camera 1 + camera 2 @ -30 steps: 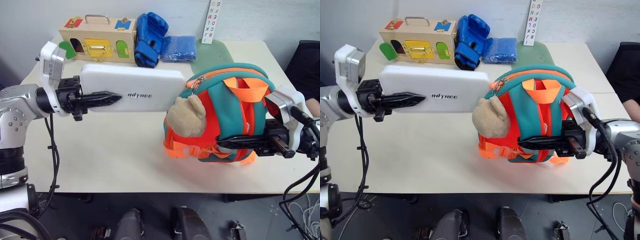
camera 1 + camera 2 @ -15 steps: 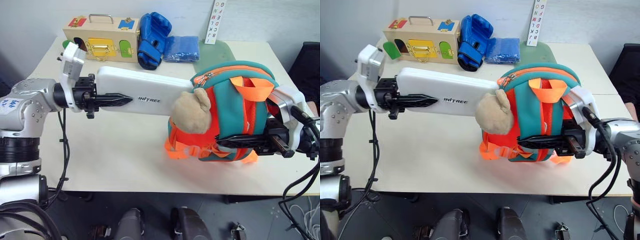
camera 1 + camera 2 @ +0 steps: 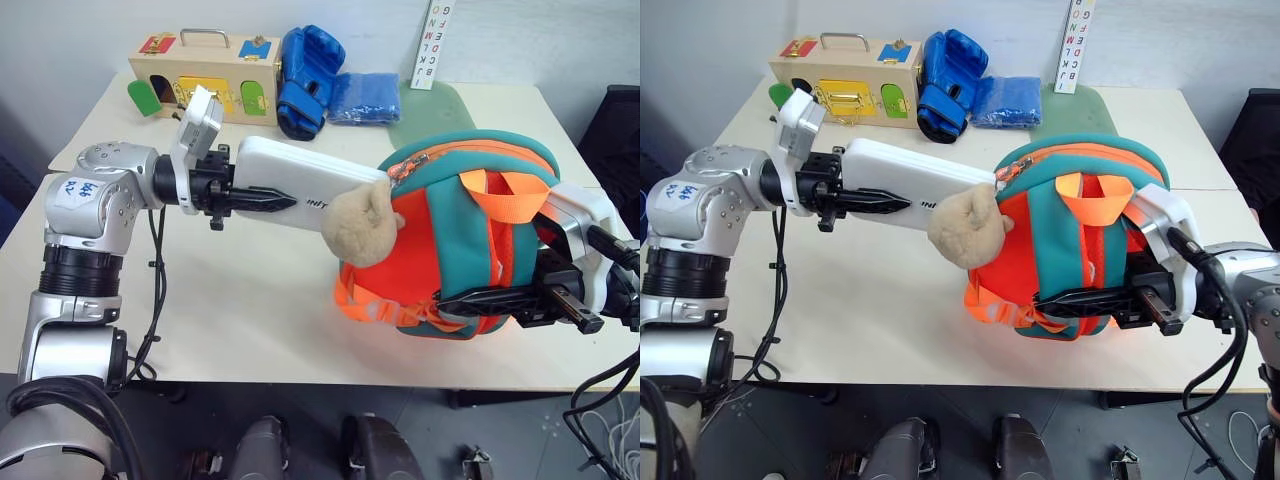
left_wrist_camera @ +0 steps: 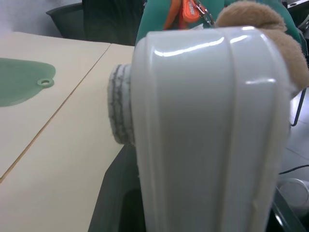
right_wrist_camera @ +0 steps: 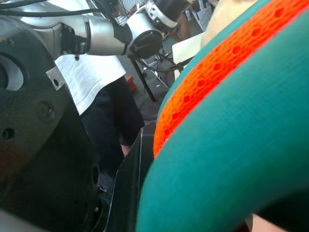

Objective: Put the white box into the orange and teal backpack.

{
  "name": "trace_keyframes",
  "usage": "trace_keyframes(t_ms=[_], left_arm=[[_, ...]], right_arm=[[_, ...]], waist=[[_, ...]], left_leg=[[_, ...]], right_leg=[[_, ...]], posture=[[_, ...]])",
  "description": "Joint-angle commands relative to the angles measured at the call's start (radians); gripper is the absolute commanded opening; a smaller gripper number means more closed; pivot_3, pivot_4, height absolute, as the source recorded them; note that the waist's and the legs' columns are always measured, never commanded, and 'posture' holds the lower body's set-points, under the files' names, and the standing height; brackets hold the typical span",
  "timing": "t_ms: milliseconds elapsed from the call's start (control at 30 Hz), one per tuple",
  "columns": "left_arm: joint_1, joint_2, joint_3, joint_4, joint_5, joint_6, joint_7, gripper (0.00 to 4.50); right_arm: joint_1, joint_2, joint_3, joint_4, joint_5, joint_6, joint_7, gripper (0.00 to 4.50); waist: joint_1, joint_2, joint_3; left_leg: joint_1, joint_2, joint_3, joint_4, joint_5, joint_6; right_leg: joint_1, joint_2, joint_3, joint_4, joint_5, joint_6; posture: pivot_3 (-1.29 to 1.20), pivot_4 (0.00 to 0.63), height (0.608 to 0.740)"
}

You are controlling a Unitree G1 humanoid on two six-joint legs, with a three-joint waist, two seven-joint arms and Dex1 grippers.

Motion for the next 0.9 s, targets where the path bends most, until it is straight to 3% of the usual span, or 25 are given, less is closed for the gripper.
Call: trace_keyframes(t_ms=[33,133,367,500,700,733,900], left_arm=[[-0.02,-0.115,-0.041,-0.035,0.011,-0.031,0.041,1.21],[-0.023,-0.252,-0.097,-0.002,0.088,-0.098,0.129,1.21],[-0.071,-0.458,-0.174,0.18,0.222,-0.18,0.243,1.21],[-0.073,-0.5,-0.136,0.201,0.201,-0.147,0.25,2.47],[0.057,-0.273,-0.042,-0.168,0.048,0.077,0.148,4.32],[0.087,-0.221,-0.015,-0.245,-0.001,0.134,0.132,4.48],[0.212,-0.011,0.105,-0.477,-0.16,0.278,0.097,4.48]], right_arm=[[-0.045,0.034,0.018,-0.026,0.008,-0.027,-0.032,0.02],[-0.087,0.074,0.053,-0.025,-0.009,-0.035,-0.07,0.02],[-0.159,0.132,0.064,0.003,0.004,-0.022,-0.164,0.02],[-0.128,0.146,0.064,-0.007,-0.011,-0.024,-0.203,0.0],[-0.103,0.159,0.066,0.006,-0.038,-0.044,-0.238,0.0],[-0.099,0.163,0.071,0.007,-0.048,-0.05,-0.244,0.0],[-0.089,0.186,0.09,0.015,-0.099,-0.072,-0.267,0.0]], waist=[[0.001,0.0,0.0],[0.005,0.0,0.0],[-0.001,0.0,0.0],[0.0,0.0,0.0],[-0.026,0.0,0.0],[-0.03,0.001,0.0],[-0.025,0.001,0.0]], left_leg=[[0.0,0.0,0.0,0.0,0.0,0.0],[0.0,-0.001,-0.001,0.002,0.0,0.0],[0.0,0.0,0.001,0.001,0.0,-0.001],[0.0,0.0,-0.001,0.001,0.0,0.0],[0.0,0.001,-0.001,0.0,0.002,-0.005],[0.0,0.002,-0.001,-0.001,0.003,-0.005],[0.001,0.003,-0.004,-0.001,0.005,-0.009]], right_leg=[[0.0,0.0,0.0,0.0,0.0,0.0],[0.001,-0.001,0.0,0.0,0.0,0.0],[0.0,0.0,0.0,0.0,0.0,0.001],[0.0,0.0,-0.001,0.001,0.0,0.001],[0.0,0.001,-0.001,0.002,0.0,0.0],[0.0,0.001,-0.001,0.002,0.0,0.0],[0.0,0.002,-0.001,0.003,-0.001,-0.002]], posture=[[0.0,0.15,0.74],[0.0,0.15,0.74],[0.0,0.15,0.74],[0.0,0.15,0.74],[0.0,0.15,0.74],[0.0,0.15,0.74],[0.0,0.15,0.74]])
